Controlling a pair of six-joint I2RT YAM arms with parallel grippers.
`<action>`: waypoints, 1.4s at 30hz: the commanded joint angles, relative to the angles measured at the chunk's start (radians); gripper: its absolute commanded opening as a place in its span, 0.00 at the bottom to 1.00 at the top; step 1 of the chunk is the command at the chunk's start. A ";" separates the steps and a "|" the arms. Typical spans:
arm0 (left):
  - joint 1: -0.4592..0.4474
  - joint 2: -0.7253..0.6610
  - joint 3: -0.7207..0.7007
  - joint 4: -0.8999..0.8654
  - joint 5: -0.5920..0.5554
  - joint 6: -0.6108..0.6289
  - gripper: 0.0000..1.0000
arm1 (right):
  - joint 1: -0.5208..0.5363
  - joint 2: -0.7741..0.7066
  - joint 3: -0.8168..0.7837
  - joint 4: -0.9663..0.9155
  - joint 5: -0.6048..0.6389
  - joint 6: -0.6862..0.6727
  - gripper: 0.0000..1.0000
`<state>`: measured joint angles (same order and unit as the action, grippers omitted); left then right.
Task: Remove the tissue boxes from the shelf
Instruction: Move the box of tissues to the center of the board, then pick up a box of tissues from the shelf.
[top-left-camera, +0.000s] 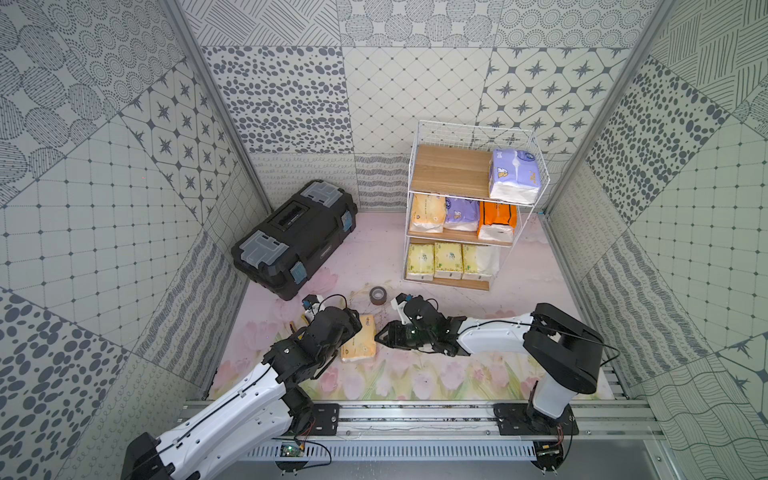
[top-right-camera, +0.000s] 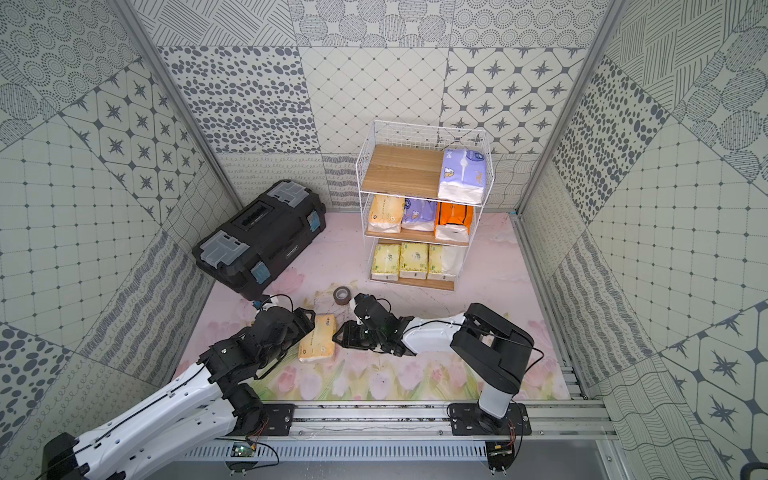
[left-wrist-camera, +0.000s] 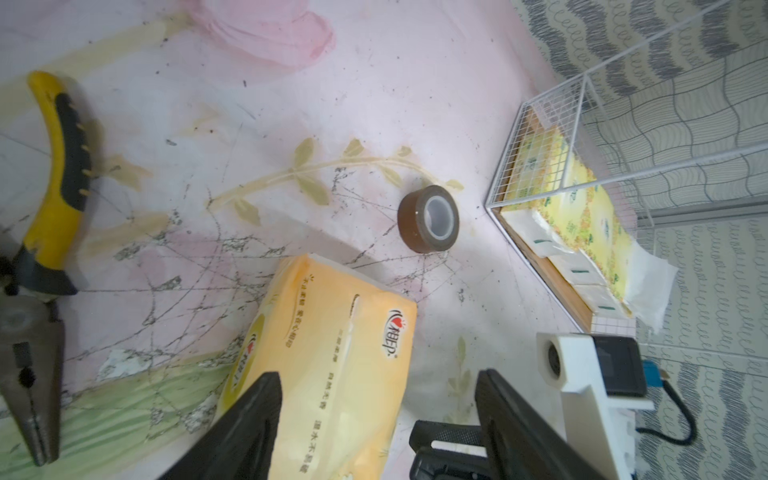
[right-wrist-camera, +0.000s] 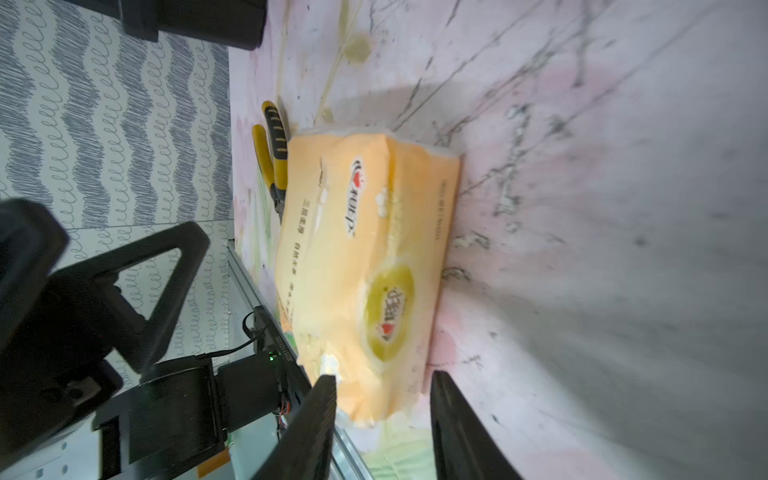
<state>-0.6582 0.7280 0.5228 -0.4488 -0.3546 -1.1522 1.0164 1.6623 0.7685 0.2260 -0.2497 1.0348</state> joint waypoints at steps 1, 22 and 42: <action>0.002 0.022 0.042 0.184 0.084 0.115 0.78 | -0.013 -0.199 -0.058 -0.074 0.227 -0.071 0.42; -0.157 0.598 0.890 0.293 0.490 0.510 0.75 | -0.250 -0.974 -0.180 -0.519 0.656 -0.202 0.49; -0.162 1.140 1.704 0.195 0.527 0.707 0.79 | -0.253 -1.073 -0.160 -0.553 0.701 -0.217 0.49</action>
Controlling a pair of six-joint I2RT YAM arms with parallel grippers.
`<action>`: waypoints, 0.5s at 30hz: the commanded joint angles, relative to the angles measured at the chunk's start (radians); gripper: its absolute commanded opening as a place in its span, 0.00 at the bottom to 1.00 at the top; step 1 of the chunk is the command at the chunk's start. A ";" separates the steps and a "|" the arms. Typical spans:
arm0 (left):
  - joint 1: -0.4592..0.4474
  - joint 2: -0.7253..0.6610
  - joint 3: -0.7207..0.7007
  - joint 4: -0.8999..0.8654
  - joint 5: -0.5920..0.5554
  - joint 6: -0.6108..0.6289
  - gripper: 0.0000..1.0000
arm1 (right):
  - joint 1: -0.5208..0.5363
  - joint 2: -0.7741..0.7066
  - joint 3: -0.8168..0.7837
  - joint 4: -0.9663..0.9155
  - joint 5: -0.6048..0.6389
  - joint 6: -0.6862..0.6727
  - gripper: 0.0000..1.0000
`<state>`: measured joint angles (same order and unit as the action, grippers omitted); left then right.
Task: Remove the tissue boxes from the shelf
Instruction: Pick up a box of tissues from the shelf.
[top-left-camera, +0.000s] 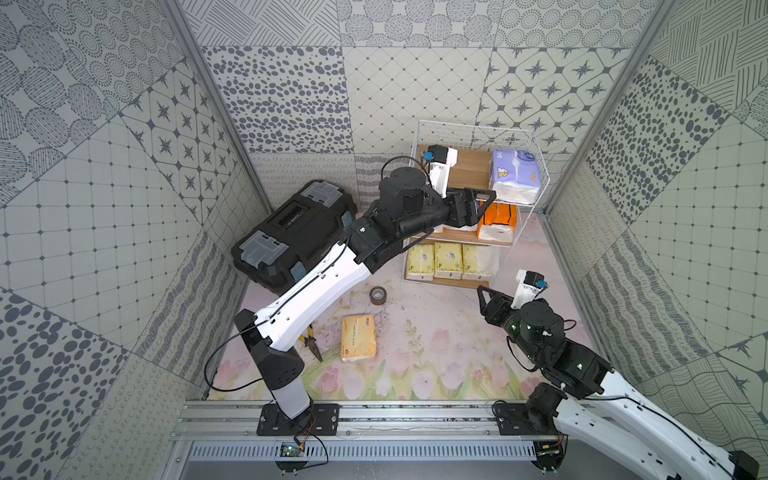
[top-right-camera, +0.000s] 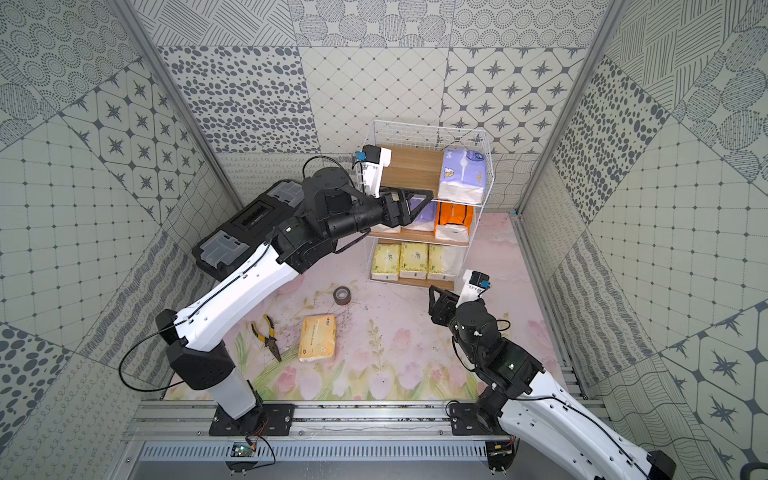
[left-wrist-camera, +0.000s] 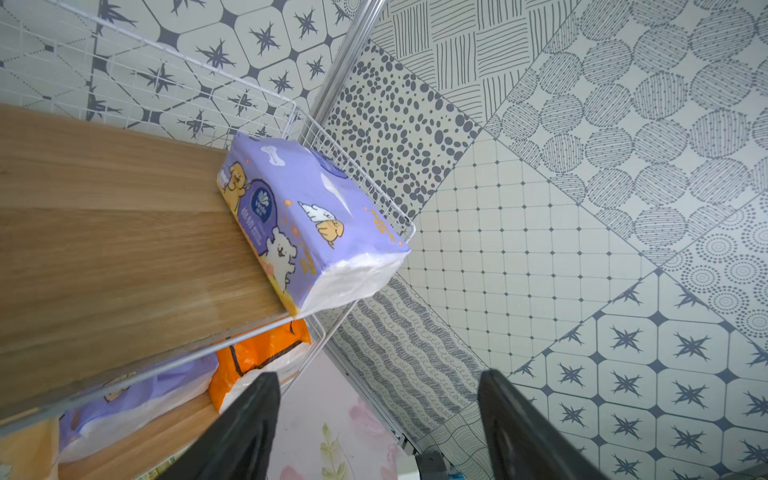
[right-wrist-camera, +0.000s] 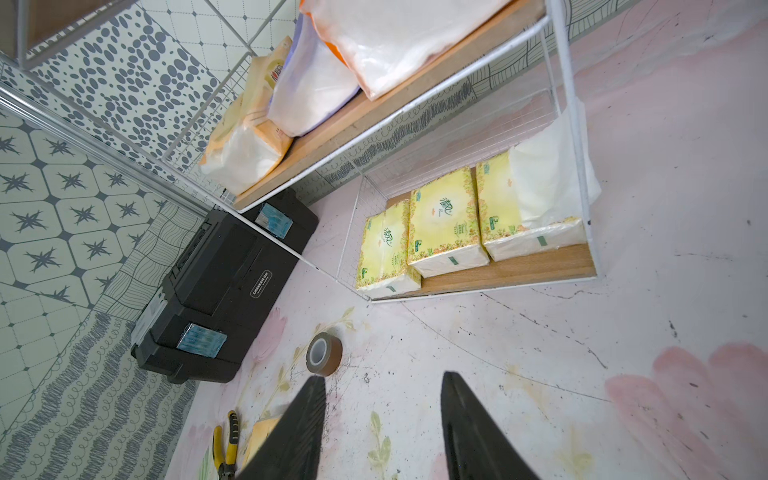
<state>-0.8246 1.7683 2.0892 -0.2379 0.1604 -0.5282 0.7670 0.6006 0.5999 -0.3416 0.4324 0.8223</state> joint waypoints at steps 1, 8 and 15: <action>0.004 0.125 0.174 -0.024 0.016 0.078 0.79 | -0.004 -0.013 0.011 0.015 0.018 -0.002 0.49; 0.004 0.270 0.350 -0.055 -0.052 0.066 0.73 | -0.003 -0.024 0.005 0.015 0.017 0.005 0.49; 0.005 0.343 0.455 -0.105 -0.103 0.040 0.61 | -0.004 -0.024 -0.001 0.017 0.018 0.013 0.49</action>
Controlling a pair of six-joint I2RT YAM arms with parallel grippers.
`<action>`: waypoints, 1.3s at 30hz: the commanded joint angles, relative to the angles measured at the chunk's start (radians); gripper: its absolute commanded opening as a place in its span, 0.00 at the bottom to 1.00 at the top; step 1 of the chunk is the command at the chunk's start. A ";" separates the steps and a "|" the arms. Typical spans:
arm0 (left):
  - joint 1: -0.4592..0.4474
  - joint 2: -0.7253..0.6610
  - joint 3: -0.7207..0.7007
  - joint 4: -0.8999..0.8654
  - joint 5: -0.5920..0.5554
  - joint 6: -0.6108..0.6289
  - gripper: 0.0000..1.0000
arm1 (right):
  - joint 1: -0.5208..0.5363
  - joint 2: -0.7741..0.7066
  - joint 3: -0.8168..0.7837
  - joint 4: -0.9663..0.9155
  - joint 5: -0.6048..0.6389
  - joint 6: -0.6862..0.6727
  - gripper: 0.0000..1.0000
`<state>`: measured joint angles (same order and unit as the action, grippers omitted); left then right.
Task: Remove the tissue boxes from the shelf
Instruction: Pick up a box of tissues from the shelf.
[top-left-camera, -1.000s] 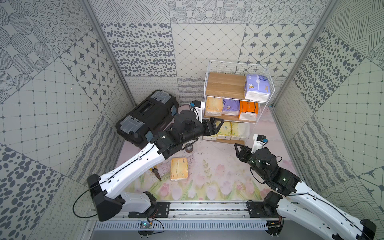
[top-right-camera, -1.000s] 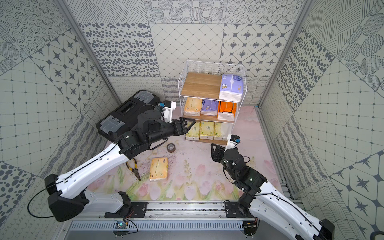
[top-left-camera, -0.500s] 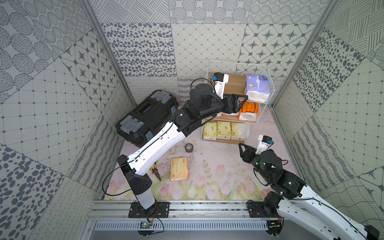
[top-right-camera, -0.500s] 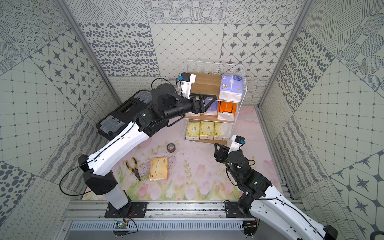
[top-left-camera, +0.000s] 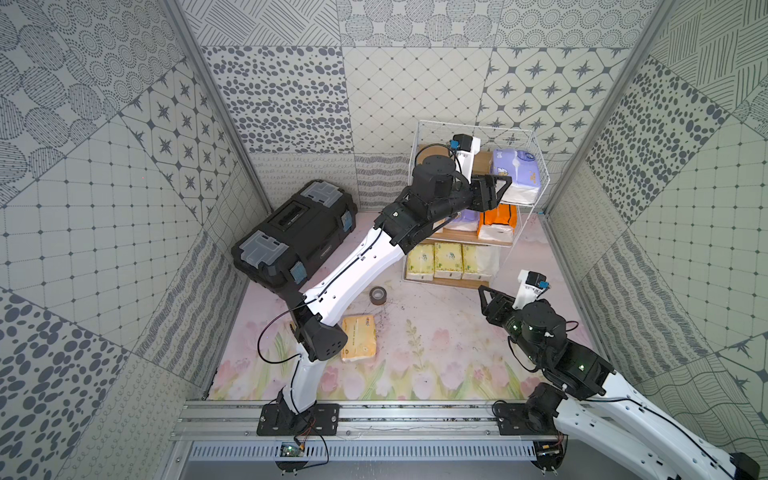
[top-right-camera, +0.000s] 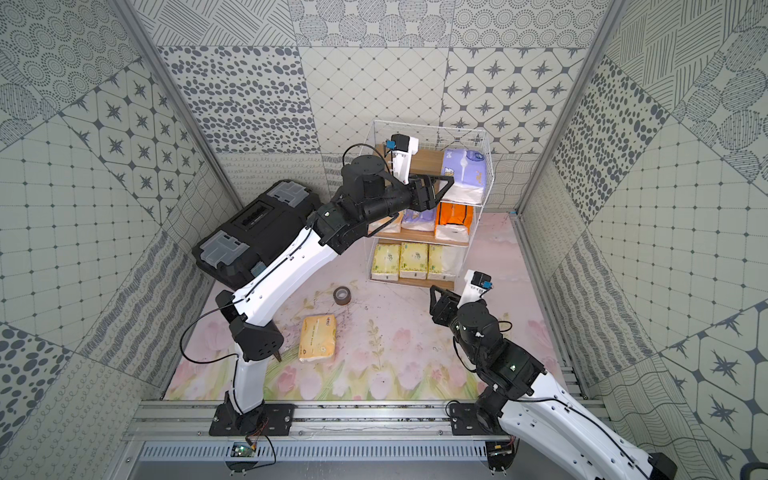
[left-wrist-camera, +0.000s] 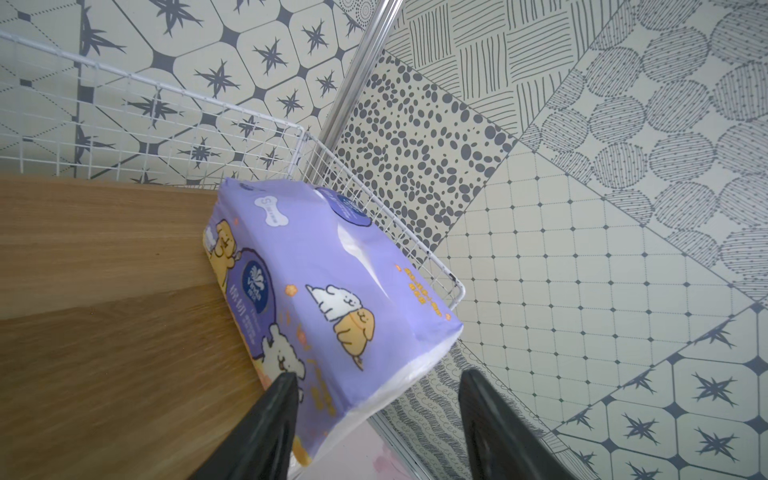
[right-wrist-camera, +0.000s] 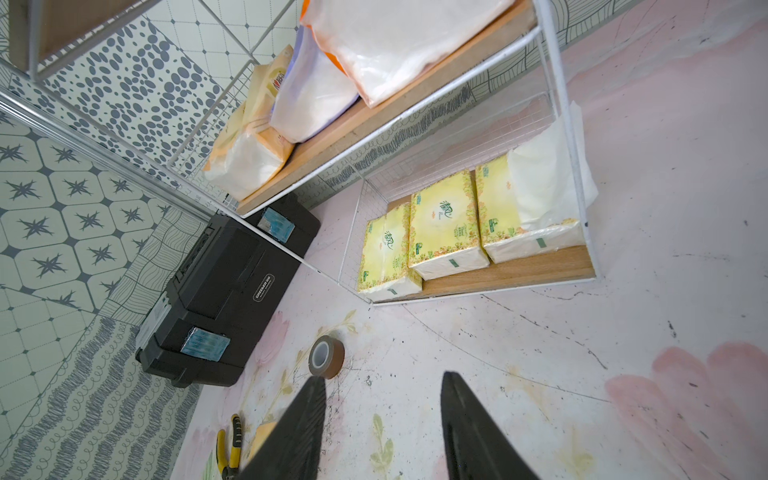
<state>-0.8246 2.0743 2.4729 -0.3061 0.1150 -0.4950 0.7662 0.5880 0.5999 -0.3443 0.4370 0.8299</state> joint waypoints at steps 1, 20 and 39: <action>0.005 0.042 0.075 -0.039 -0.066 0.002 0.59 | -0.003 -0.012 -0.002 0.019 0.014 0.005 0.49; 0.006 0.061 0.075 -0.028 -0.060 -0.023 0.19 | -0.002 -0.040 0.015 0.002 -0.014 -0.029 0.49; 0.005 -0.144 -0.139 0.019 -0.138 -0.013 0.00 | -0.350 0.133 0.349 -0.071 -0.573 0.050 0.64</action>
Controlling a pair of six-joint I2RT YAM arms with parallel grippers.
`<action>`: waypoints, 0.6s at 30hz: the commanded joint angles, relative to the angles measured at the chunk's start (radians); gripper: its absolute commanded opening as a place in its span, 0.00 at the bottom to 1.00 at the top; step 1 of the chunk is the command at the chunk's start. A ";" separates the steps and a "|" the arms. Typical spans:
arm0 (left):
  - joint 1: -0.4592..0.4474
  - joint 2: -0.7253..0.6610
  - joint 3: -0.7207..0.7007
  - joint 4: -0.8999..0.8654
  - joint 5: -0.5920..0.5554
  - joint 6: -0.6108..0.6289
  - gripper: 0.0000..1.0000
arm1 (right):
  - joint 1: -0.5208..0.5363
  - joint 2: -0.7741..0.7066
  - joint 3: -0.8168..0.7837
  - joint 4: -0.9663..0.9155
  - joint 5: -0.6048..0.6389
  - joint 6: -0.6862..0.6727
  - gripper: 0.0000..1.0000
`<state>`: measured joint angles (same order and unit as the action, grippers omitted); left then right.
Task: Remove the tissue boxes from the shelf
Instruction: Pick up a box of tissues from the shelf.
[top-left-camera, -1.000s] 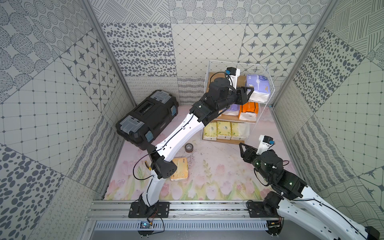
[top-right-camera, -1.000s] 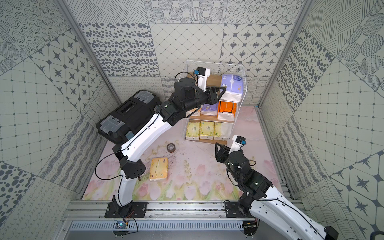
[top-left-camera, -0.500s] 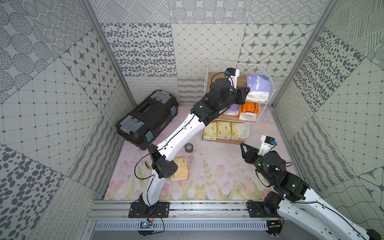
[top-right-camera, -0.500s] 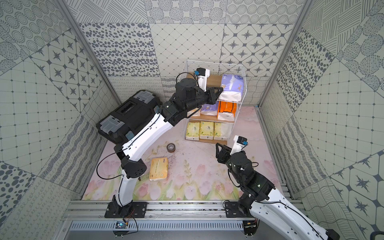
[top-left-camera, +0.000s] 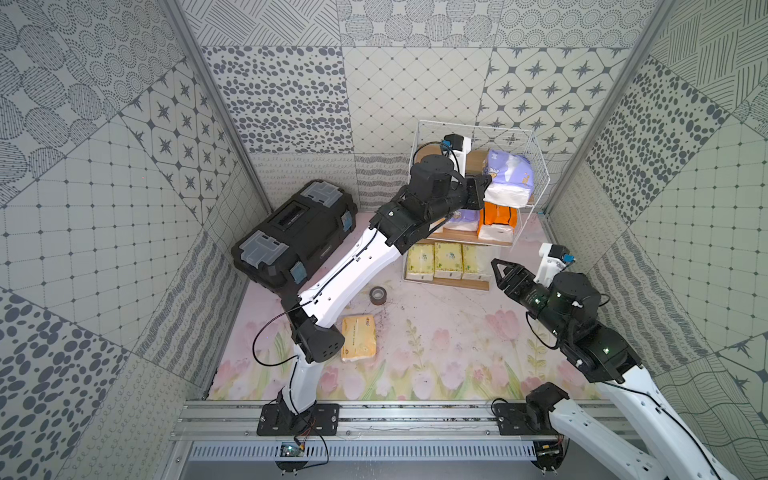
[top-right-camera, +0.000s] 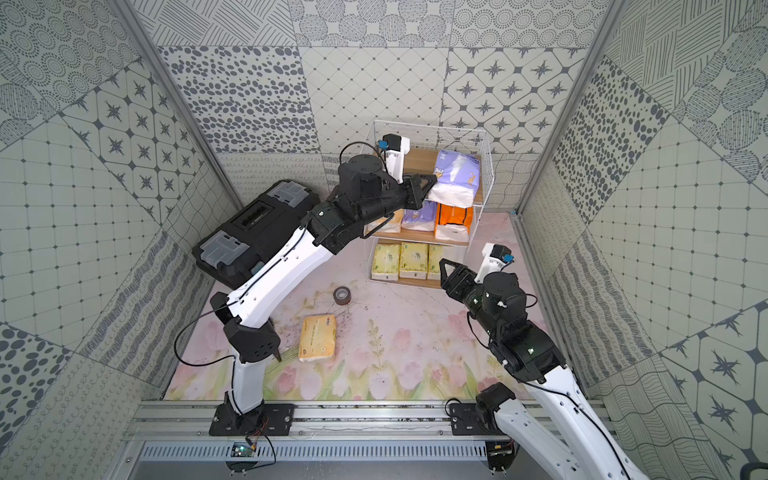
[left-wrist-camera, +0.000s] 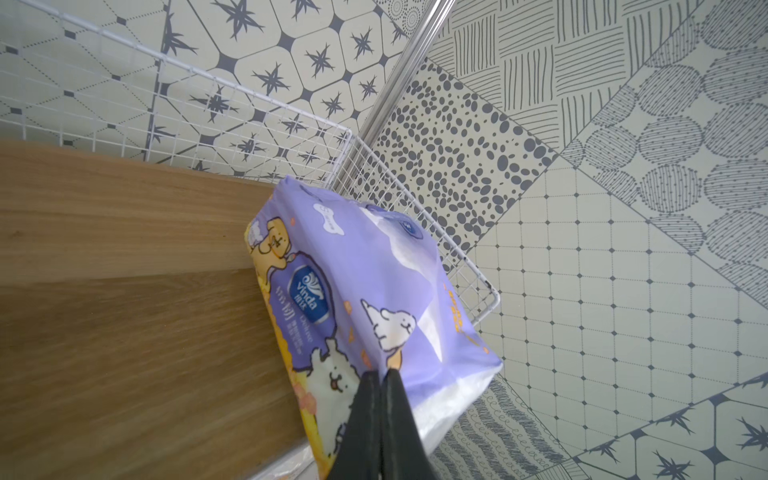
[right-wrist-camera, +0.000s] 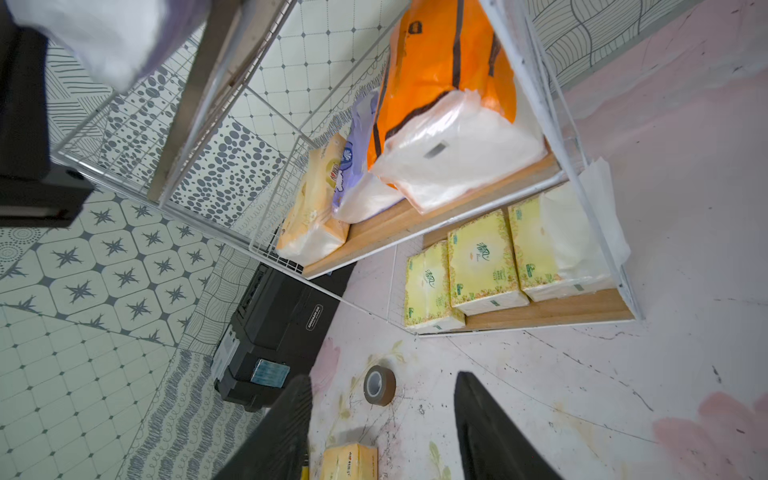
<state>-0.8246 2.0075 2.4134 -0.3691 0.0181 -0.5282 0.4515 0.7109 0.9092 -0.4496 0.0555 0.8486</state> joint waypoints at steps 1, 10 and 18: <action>0.003 -0.097 -0.109 0.088 -0.047 0.019 0.00 | -0.046 0.008 0.048 0.060 -0.218 0.038 0.68; 0.004 -0.297 -0.433 0.237 -0.035 -0.007 0.00 | -0.112 0.029 0.131 0.218 -0.297 0.148 0.89; 0.005 -0.359 -0.529 0.256 -0.031 -0.013 0.00 | -0.125 0.076 0.159 0.364 -0.297 0.212 0.96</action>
<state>-0.8246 1.6875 1.9358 -0.2241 -0.0109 -0.5297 0.3336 0.7677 1.0397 -0.1879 -0.2375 1.0264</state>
